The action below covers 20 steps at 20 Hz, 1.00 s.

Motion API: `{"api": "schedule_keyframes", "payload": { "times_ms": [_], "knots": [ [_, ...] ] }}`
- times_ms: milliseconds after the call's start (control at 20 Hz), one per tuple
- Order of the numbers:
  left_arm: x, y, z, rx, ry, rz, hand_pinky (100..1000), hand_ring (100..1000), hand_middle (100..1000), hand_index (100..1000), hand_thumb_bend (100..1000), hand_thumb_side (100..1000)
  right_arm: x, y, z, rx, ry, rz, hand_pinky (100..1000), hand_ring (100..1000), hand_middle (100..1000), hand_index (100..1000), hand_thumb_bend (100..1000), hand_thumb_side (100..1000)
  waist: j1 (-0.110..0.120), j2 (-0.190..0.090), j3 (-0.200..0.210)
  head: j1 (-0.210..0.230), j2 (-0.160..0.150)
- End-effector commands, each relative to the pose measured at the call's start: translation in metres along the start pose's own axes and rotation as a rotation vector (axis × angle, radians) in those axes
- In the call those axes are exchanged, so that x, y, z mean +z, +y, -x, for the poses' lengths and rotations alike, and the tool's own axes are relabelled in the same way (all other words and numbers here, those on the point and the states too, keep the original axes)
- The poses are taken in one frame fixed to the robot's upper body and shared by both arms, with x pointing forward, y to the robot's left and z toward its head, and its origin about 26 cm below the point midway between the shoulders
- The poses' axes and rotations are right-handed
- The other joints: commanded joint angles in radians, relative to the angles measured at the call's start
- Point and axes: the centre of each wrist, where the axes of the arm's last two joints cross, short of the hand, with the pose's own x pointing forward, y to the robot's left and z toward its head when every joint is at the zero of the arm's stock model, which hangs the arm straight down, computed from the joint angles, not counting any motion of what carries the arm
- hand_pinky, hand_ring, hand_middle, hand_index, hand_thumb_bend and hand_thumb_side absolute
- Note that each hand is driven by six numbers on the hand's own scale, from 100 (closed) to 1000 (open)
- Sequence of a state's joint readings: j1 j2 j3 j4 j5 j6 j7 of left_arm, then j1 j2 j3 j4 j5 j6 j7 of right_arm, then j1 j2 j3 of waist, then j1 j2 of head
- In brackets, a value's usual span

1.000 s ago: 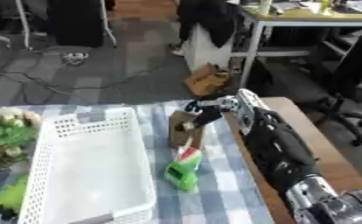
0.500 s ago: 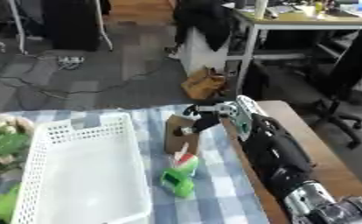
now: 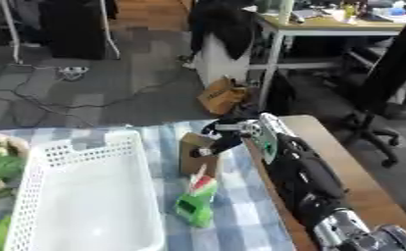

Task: Pick up objects on the table and place them in the box.

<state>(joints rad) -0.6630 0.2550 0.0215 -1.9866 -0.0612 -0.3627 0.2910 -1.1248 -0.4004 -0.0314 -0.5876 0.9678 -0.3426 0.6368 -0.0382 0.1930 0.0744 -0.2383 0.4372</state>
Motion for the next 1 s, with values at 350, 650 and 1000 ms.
{"api": "schedule_keyframes", "payload": {
  "times_ms": [350, 650, 1000],
  "knots": [
    [-0.01, -0.003, -0.005, 0.024, -0.043, 0.001, 756, 953, 885, 914, 100, 783, 0.018, -0.023, 0.011, 0.018, 0.027, 0.066, 977, 1000, 959, 1000, 633, 812, 0.019, 0.012, 0.005, -0.011, -0.024],
    [-0.011, -0.003, -0.006, 0.035, -0.044, -0.006, 756, 954, 885, 914, 100, 784, 0.015, -0.017, 0.011, 0.023, 0.03, 0.04, 972, 1000, 952, 1000, 625, 790, 0.019, 0.014, 0.008, -0.011, -0.023],
    [-0.012, -0.005, -0.006, 0.045, -0.044, -0.003, 755, 953, 885, 913, 100, 784, 0.012, -0.011, 0.01, 0.048, 0.038, 0.014, 958, 1000, 923, 981, 584, 772, 0.021, 0.016, 0.009, -0.013, -0.019]
  ]
}}
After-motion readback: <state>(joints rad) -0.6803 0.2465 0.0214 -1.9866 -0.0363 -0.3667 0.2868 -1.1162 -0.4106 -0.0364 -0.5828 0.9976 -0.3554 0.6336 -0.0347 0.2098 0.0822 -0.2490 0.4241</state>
